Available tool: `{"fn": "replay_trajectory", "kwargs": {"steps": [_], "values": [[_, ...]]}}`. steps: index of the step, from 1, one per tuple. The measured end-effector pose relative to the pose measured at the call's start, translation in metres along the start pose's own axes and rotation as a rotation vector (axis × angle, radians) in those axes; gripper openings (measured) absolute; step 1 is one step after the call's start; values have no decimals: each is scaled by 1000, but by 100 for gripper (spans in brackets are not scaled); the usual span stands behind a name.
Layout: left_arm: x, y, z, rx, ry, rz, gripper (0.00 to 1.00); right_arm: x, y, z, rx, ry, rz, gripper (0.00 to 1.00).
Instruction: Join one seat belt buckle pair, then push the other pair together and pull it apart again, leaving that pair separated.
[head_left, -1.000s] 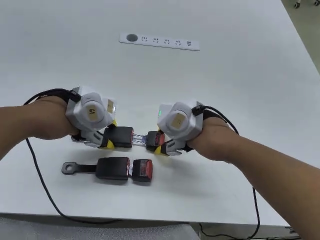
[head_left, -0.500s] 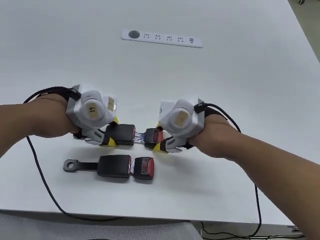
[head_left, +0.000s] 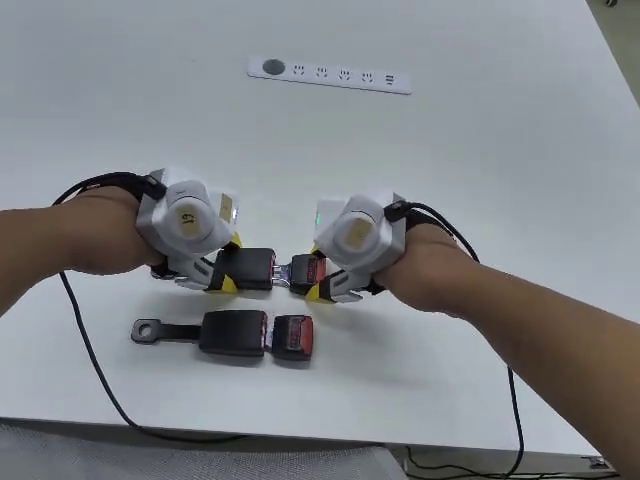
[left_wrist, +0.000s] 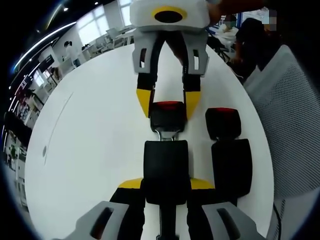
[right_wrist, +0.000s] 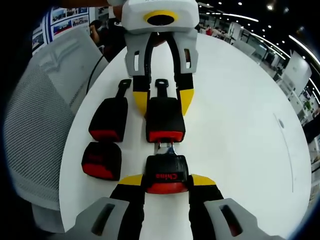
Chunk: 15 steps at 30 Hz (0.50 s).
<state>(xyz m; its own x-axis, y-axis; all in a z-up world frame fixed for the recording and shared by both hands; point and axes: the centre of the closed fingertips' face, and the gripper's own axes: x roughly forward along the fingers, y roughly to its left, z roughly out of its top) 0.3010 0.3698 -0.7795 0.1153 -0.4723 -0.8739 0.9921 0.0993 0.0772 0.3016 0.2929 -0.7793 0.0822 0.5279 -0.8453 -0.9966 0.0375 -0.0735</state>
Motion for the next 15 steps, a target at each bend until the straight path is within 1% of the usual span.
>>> {"fn": "replay_trajectory", "kwargs": {"steps": [2, 3, 4, 6, 7, 8, 13, 14, 15], "values": [[-1, 0, 0, -10, -9, 5, 31, 1, -1, 1, 6, 0, 0, 29], [-4, -3, 4, -19, -13, 8, 31, 1, -1, 2, 7, 0, 0, 29], [-4, -3, 5, -21, -15, 9, 31, 1, 0, 3, 7, 0, 0, 29], [-4, -3, 4, -26, -17, 11, 31, 1, 1, 4, 9, -3, -1, 29], [-1, 0, 0, -29, -16, 11, 31, 1, 1, 6, 7, -4, 0, 29], [-1, 1, -1, -27, -16, 11, 31, 2, 0, 5, 3, 4, -3, 29], [0, 1, -2, -14, -14, 6, 31, 3, 0, 5, 1, 7, -1, 29], [0, 1, -2, -11, -15, 4, 31, 4, 0, 8, 1, 1, 2, 29], [-2, -1, 1, -4, -14, 2, 31, 6, 1, 10, 3, 1, 3, 29]]}}
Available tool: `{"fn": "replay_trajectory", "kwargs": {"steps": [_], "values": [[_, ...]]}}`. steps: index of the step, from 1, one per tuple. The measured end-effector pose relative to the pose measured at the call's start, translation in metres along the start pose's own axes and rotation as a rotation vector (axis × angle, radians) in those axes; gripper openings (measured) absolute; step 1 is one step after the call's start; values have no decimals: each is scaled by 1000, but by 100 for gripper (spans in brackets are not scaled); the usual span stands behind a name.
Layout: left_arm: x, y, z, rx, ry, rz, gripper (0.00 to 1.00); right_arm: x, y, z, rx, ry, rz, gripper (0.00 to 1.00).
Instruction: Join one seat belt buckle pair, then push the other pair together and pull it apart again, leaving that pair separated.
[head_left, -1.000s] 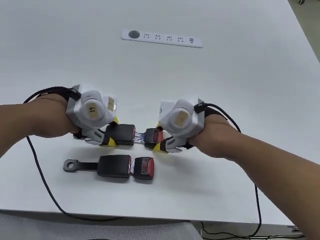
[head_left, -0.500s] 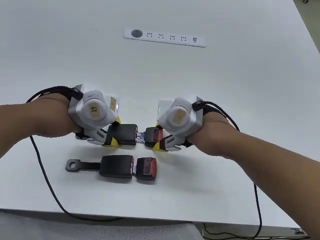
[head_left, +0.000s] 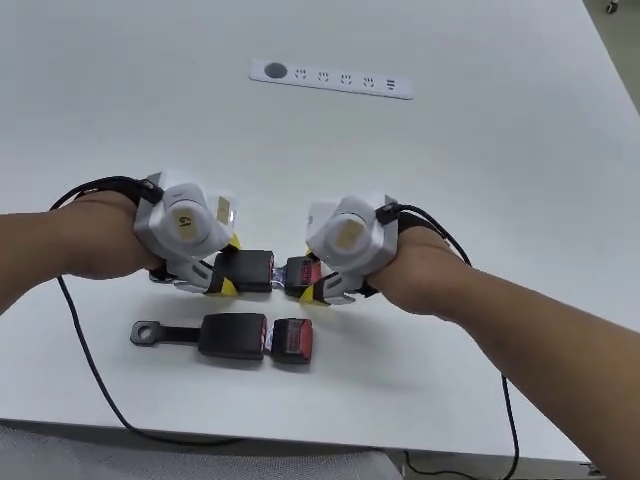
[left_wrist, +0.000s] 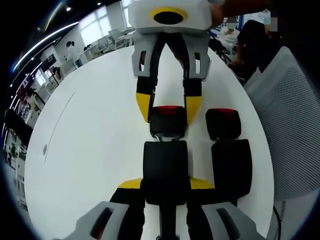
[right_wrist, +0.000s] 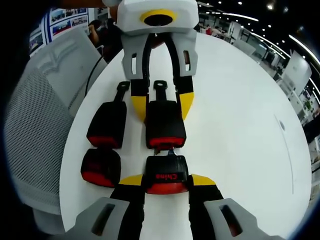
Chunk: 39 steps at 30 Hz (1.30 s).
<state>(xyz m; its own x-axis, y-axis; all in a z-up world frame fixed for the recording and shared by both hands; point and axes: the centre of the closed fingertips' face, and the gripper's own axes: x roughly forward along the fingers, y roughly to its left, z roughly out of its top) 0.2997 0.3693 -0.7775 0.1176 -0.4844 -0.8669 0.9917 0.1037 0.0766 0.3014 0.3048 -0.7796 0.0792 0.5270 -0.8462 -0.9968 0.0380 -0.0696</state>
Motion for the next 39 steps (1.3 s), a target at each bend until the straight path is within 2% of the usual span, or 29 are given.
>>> {"fn": "replay_trajectory", "kwargs": {"steps": [2, 4, 9, 10, 14, 16, 21, 23, 31, 36, 38, 39], "values": [[0, -1, 1, 4, 6, -2, 31, 2, -1, 2, -7, 10, -4, 29], [2, 2, -4, 5, 7, -2, 31, 2, -1, 3, -5, 14, 0, 29], [-1, -1, 2, 1, 6, 0, 31, 2, 0, 3, -6, 18, 1, 29], [2, 2, -3, 1, 7, 0, 31, 2, 0, 3, -7, 20, 0, 29], [3, 4, -5, 0, 4, -1, 31, 1, -1, 3, -12, 18, 1, 29], [0, 0, 1, -1, 5, -1, 31, 0, -1, 3, -15, 15, 4, 30], [-1, -1, 2, -1, 6, -7, 31, -1, -1, 3, -21, 12, 4, 30], [1, 0, -1, -1, 8, -9, 31, 0, -1, 3, -20, 12, 3, 30], [1, 1, -1, -6, 8, -6, 31, -2, -1, -2, -10, 4, -3, 30], [1, 2, -3, -11, 6, -2, 32, -8, -3, -12, -2, 5, -10, 30], [2, 2, -3, -15, 4, -3, 32, -10, -1, -12, 18, -24, 0, 30], [1, 1, -2, -16, 5, -4, 32, -10, -2, -13, 19, -21, -2, 30]]}}
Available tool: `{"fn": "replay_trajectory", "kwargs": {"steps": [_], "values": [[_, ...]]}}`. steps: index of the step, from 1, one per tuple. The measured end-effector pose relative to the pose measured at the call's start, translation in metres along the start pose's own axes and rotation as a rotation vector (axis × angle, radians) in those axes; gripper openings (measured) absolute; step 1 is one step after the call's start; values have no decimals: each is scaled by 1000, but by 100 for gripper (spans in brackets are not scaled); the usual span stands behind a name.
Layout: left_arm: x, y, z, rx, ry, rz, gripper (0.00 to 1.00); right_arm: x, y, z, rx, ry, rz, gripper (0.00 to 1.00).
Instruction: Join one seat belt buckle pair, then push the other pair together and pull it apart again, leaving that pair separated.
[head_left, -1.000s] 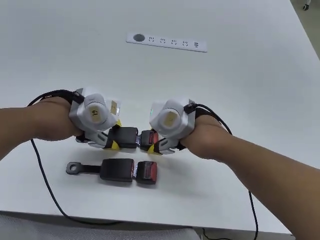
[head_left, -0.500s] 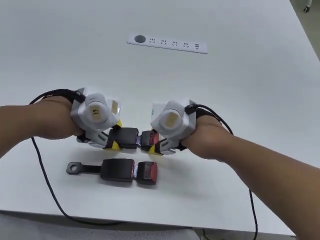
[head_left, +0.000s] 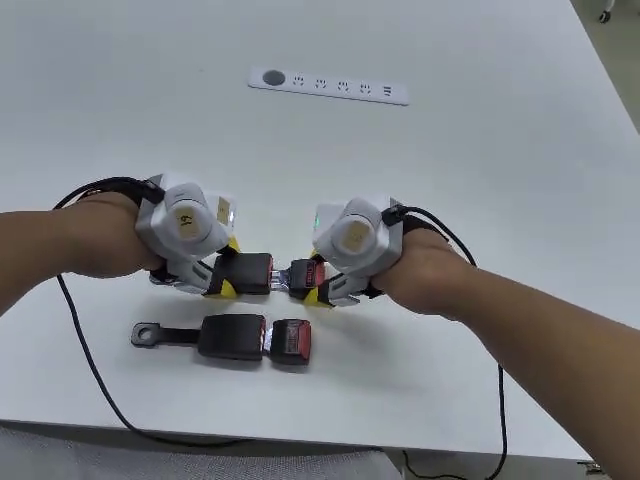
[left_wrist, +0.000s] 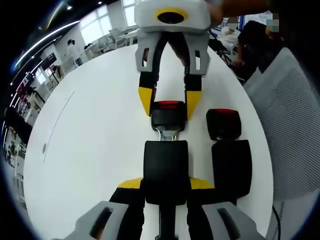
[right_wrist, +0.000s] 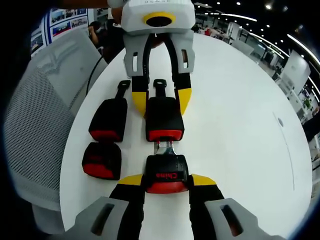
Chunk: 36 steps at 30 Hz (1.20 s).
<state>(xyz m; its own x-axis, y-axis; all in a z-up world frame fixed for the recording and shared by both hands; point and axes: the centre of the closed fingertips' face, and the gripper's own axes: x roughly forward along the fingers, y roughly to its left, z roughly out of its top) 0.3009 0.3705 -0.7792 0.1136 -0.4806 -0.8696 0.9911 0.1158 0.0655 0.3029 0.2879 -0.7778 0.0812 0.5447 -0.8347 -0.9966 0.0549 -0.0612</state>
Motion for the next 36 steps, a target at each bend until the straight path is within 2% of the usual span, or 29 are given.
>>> {"fn": "replay_trajectory", "kwargs": {"steps": [5, 8, 15, 17, 21, 27, 33, 36], "values": [[2, 2, -2, 4, 4, -1, 32, -3, 2, -3, -2, 4, -6, 31], [1, 1, -1, 2, 4, -1, 32, -9, 1, -10, 4, 11, -12, 31], [-3, -4, 6, 4, 7, -2, 32, -26, -3, -39, 21, 43, -26, 31], [1, 0, 1, 8, 6, -2, 32, -32, -4, -48, 26, 51, -28, 31], [-3, -4, 6, 7, 5, 1, 33, -40, -7, -63, 35, 63, -36, 32], [-4, -4, 6, 7, 7, 8, 33, -54, -7, -86, 67, 76, -33, 32], [-3, -4, 5, 5, 1, 21, 33, -57, -4, -93, 100, 73, -15, 32], [-3, -3, 5, 4, 6, 21, 33, -57, -5, -93, 104, 70, -23, 33]]}}
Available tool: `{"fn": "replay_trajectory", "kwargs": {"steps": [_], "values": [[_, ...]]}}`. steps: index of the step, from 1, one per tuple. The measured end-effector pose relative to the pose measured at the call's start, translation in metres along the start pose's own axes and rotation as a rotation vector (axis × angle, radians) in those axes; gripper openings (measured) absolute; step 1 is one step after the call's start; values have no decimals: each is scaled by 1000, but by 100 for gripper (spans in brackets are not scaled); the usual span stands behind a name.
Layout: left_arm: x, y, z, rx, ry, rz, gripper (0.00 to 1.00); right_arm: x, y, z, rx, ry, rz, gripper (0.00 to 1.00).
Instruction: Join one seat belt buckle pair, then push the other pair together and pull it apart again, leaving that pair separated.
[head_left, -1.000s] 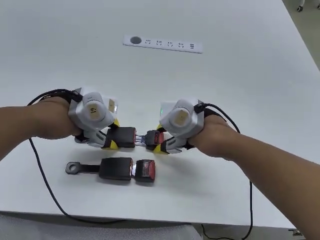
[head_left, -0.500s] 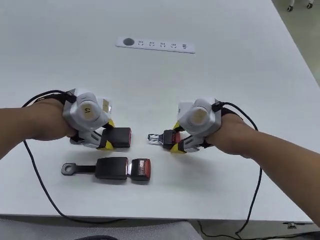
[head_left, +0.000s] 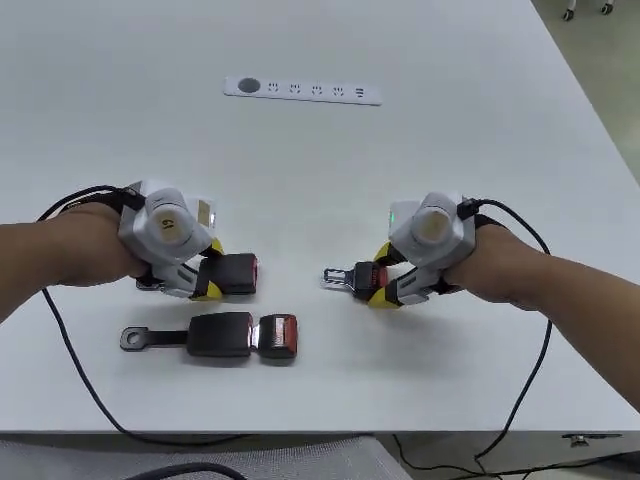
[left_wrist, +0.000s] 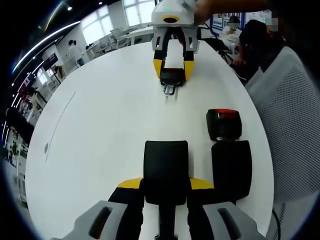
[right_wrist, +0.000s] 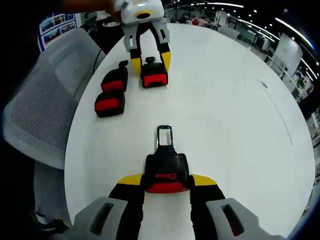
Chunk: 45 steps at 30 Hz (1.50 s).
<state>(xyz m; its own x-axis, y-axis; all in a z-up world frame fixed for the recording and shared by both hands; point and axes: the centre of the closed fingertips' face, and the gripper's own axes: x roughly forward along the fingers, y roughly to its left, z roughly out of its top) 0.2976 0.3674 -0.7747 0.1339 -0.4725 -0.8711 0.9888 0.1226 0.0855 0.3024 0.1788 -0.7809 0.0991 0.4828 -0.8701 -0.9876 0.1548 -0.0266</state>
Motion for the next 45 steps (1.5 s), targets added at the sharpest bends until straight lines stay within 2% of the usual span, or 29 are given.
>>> {"fn": "replay_trajectory", "kwargs": {"steps": [6, 8, 11, 12, 15, 17, 19, 22, 23, 25, 27, 28, 31, 35, 37, 40, 42, 44, 45], "values": [[2, 2, -2, 9, 30, 0, 33, -2, 0, 0, -1, 2, -17, 33], [2, 3, -3, -19, 32, 4, 33, -2, -1, 0, -2, 8, -30, 34], [0, 7, -6, -69, 14, 25, 39, -5, -1, 1, 0, 8, -49, 35], [-1, 7, -9, -69, 17, 18, 43, -7, -2, 5, 21, -16, -62, 36], [-6, 6, -13, -63, 22, 28, 52, -11, -3, 9, 35, -41, -78, 37], [-13, 8, -11, -84, 3, 43, 52, -20, -3, 13, 46, -59, -91, 38], [-16, 14, -14, -123, -27, 75, 52, -26, -2, 18, 59, -81, -105, 38], [-29, 12, -13, -181, -66, 111, 53, -36, 6, 24, 69, -110, -120, 40], [-32, 10, -14, -192, -71, 118, 54, -36, 9, 24, 72, -117, -124, 41], [-38, 12, -21, -199, -88, 165, 62, -39, 15, 24, 89, -132, -136, 41], [-48, 7, -23, -212, -108, 196, 70, -43, 20, 27, 118, -165, -156, 41], [-52, 0, -24, -225, -107, 205, 71, -45, 25, 27, 116, -176, -163, 43], [-59, -8, -31, -262, -113, 214, 75, -48, 31, 24, 144, -191, -184, 48], [-74, -21, -41, -337, -153, 249, 79, -55, 39, 18, 193, -230, -220, 57], [-82, -28, -48, -369, -153, 259, 81, -58, 46, 14, 210, -235, -225, 62], [-91, -39, -54, -390, -164, 262, 84, -64, 53, 9, 237, -246, -237, 63], [-96, -45, -56, -393, -185, 270, 89, -67, 58, 6, 293, -260, -240, 62], [-100, -49, -56, -429, -208, 290, 94, -67, 61, 3, 302, -265, -253, 64], [-100, -51, -58, -444, -204, 295, 97, -68, 65, 3, 312, -267, -260, 66]]}}
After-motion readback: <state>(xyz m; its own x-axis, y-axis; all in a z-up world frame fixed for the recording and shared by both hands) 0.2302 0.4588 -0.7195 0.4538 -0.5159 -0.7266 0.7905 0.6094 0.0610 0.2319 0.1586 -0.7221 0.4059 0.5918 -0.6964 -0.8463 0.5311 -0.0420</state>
